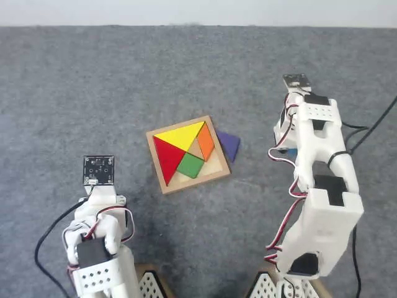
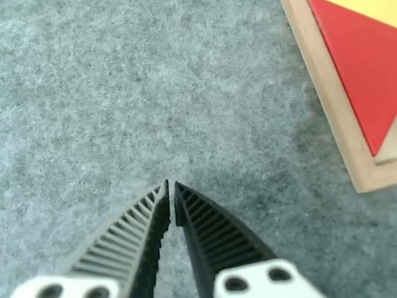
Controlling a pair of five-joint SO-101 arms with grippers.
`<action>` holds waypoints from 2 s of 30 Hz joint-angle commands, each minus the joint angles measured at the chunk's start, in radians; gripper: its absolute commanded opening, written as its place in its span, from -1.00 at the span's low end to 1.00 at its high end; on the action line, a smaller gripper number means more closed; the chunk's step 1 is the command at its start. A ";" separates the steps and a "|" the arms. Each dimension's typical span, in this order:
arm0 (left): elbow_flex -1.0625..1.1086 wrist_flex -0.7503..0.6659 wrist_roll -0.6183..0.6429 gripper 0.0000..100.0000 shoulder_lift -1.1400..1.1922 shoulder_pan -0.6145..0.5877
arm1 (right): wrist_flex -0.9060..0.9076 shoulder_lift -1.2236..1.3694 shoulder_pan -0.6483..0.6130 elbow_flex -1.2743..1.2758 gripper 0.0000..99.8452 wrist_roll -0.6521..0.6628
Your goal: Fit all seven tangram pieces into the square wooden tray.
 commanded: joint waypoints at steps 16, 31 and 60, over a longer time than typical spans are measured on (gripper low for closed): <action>-0.008 0.005 -0.009 -0.97 -0.018 -0.003 | 0.038 0.031 -0.044 -0.157 -0.34 -0.141; -0.008 0.005 -0.009 -0.97 -0.018 -0.003 | 0.042 0.180 -0.035 -0.287 -0.40 -0.282; -0.008 0.005 -0.009 -0.97 -0.018 -0.003 | 0.127 0.099 -0.064 -0.304 -0.71 -0.350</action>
